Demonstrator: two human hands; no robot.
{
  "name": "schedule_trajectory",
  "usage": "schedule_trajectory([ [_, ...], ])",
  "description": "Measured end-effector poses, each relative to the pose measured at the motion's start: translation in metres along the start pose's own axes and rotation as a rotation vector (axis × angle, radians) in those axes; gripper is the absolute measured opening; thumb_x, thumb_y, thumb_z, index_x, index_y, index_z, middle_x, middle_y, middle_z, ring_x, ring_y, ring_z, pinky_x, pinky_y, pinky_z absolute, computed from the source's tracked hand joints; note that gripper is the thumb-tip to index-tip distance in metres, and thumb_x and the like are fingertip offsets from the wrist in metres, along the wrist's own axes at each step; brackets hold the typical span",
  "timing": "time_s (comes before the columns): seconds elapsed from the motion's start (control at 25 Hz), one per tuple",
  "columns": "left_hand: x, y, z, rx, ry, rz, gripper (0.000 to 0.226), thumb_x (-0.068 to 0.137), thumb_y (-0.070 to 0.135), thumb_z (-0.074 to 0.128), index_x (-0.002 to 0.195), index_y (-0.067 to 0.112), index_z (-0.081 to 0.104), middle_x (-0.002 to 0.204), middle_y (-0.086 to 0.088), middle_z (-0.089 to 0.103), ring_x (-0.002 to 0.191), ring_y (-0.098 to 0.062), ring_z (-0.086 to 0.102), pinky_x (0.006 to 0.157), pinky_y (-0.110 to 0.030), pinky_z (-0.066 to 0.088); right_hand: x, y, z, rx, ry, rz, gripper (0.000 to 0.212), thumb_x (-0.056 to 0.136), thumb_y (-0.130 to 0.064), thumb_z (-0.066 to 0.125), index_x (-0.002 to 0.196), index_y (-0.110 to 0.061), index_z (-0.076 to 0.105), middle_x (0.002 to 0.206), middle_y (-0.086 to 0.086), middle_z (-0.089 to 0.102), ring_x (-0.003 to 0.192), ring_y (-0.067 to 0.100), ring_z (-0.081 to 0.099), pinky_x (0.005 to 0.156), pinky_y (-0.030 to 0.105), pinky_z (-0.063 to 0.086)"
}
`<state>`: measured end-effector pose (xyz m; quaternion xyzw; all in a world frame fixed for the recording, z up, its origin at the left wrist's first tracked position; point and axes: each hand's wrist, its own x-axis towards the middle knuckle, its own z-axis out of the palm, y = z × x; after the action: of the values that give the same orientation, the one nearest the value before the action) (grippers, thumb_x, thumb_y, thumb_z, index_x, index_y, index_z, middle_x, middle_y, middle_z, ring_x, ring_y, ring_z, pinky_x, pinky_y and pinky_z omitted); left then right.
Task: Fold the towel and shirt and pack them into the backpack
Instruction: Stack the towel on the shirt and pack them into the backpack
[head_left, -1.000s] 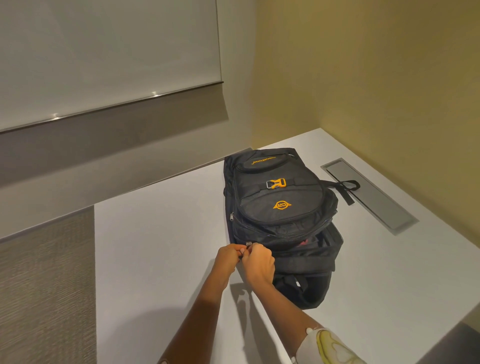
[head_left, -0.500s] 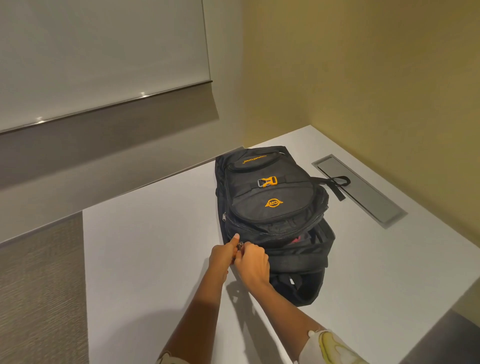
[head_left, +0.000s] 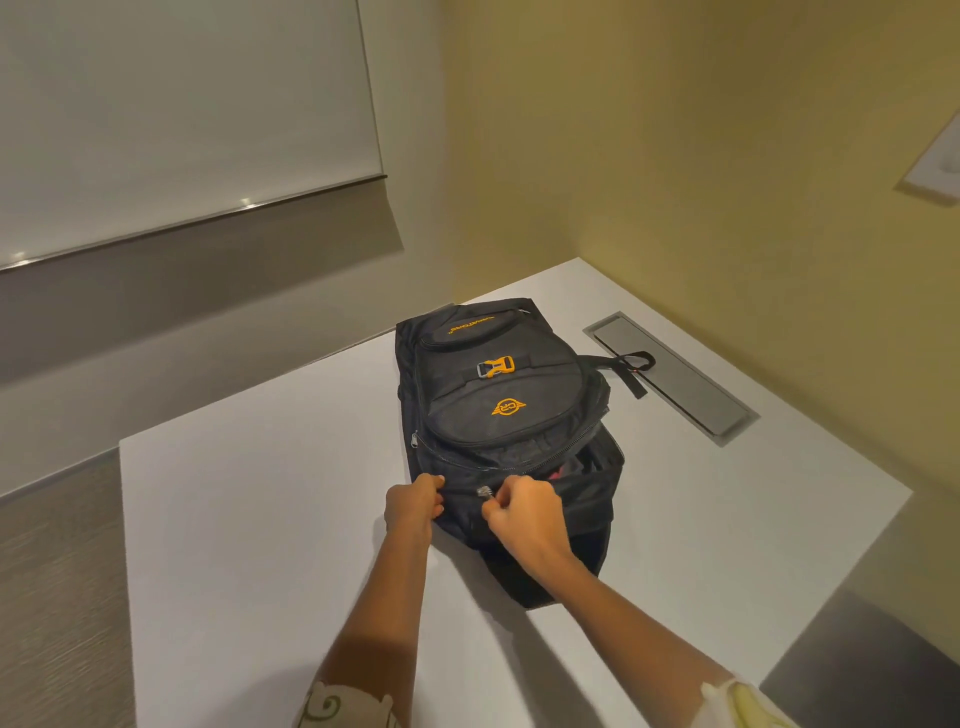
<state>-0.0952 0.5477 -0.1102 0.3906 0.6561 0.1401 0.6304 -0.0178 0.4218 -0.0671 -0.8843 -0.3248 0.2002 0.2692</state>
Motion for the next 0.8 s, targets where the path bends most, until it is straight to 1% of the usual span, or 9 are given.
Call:
schedule_trajectory([
  [0.08, 0.0, -0.001, 0.0, 0.035, 0.0, 0.02, 0.021, 0.091, 0.021, 0.064, 0.101, 0.005, 0.055, 0.1, -0.011, 0.062, 0.087, -0.025, 0.06, 0.088, -0.04, 0.048, -0.001, 0.029, -0.026, 0.017, 0.055, 0.038, 0.017, 0.082, -0.026, 0.065, 0.072, -0.012, 0.065, 0.069, 0.003, 0.066, 0.069, 0.022, 0.062, 0.063, 0.032, 0.046],
  [0.16, -0.003, 0.001, 0.0, 0.093, -0.009, 0.032, 0.027, 0.092, 0.026, 0.064, 0.104, 0.003, 0.055, 0.104, -0.011, 0.063, 0.089, -0.026, 0.06, 0.095, -0.043, 0.047, 0.0, 0.06, -0.052, 0.059, 0.116, 0.083, 0.017, 0.083, -0.027, 0.069, 0.074, -0.013, 0.066, 0.068, 0.001, 0.067, 0.065, 0.018, 0.064, 0.068, 0.035, 0.055],
  [0.24, -0.008, 0.002, 0.001, 0.31, 0.051, 0.103, 0.039, 0.092, 0.035, 0.064, 0.112, 0.002, 0.057, 0.108, -0.012, 0.064, 0.097, -0.03, 0.061, 0.1, -0.047, 0.046, 0.001, 0.081, -0.07, 0.094, 0.122, 0.103, 0.014, 0.086, -0.027, 0.071, 0.081, -0.015, 0.067, 0.074, 0.002, 0.069, 0.067, 0.017, 0.066, 0.072, 0.033, 0.059],
  [0.28, -0.014, 0.002, 0.003, 0.465, 0.123, 0.188, 0.042, 0.091, 0.038, 0.063, 0.115, 0.005, 0.058, 0.111, -0.012, 0.063, 0.102, -0.032, 0.061, 0.099, -0.047, 0.045, 0.002, 0.087, -0.073, 0.107, 0.121, 0.096, 0.012, 0.087, -0.027, 0.071, 0.085, -0.015, 0.067, 0.077, 0.002, 0.069, 0.068, 0.017, 0.067, 0.073, 0.033, 0.06],
  [0.36, -0.031, 0.001, 0.008, 0.679, 0.272, 0.51, 0.03, 0.09, 0.039, 0.064, 0.108, 0.015, 0.059, 0.111, -0.008, 0.062, 0.102, -0.031, 0.06, 0.094, -0.046, 0.043, 0.005, 0.091, -0.07, 0.159, 0.139, 0.067, 0.01, 0.089, -0.026, 0.069, 0.088, -0.016, 0.067, 0.08, 0.002, 0.07, 0.069, 0.016, 0.068, 0.074, 0.034, 0.061],
  [0.44, -0.051, 0.0, 0.019, 0.77, 0.211, 0.898, 0.016, 0.089, 0.036, 0.066, 0.095, 0.022, 0.062, 0.101, -0.001, 0.064, 0.096, -0.023, 0.059, 0.089, -0.041, 0.043, 0.008, 0.091, -0.062, 0.214, 0.177, 0.059, 0.008, 0.09, -0.025, 0.067, 0.09, -0.017, 0.067, 0.081, 0.0, 0.069, 0.071, 0.014, 0.067, 0.076, 0.035, 0.061],
  [0.52, -0.069, -0.003, 0.038, 0.939, 0.033, 1.182, 0.013, 0.088, 0.038, 0.066, 0.094, 0.026, 0.067, 0.099, 0.008, 0.065, 0.096, -0.016, 0.057, 0.087, -0.035, 0.042, 0.009, 0.092, -0.058, 0.256, 0.211, 0.06, 0.006, 0.09, -0.023, 0.067, 0.092, -0.018, 0.068, 0.082, -0.002, 0.069, 0.073, 0.013, 0.066, 0.077, 0.035, 0.06],
  [0.64, -0.082, -0.009, 0.07, 1.209, -0.03, 1.399, 0.024, 0.086, 0.042, 0.066, 0.106, 0.028, 0.07, 0.108, 0.01, 0.065, 0.1, -0.015, 0.057, 0.085, -0.033, 0.041, 0.012, 0.092, -0.057, 0.278, 0.223, 0.043, 0.009, 0.09, -0.021, 0.067, 0.096, -0.015, 0.07, 0.089, 0.001, 0.071, 0.077, 0.014, 0.065, 0.079, 0.033, 0.059],
  [0.8, -0.087, -0.008, 0.091, 1.401, 0.057, 1.452, 0.024, 0.088, 0.033, 0.065, 0.109, 0.022, 0.062, 0.111, 0.002, 0.065, 0.102, -0.02, 0.058, 0.085, -0.035, 0.043, 0.015, 0.092, -0.054, 0.269, 0.199, 0.052, 0.012, 0.092, -0.023, 0.064, 0.099, -0.015, 0.07, 0.095, 0.001, 0.071, 0.08, 0.012, 0.062, 0.081, 0.021, 0.052],
])
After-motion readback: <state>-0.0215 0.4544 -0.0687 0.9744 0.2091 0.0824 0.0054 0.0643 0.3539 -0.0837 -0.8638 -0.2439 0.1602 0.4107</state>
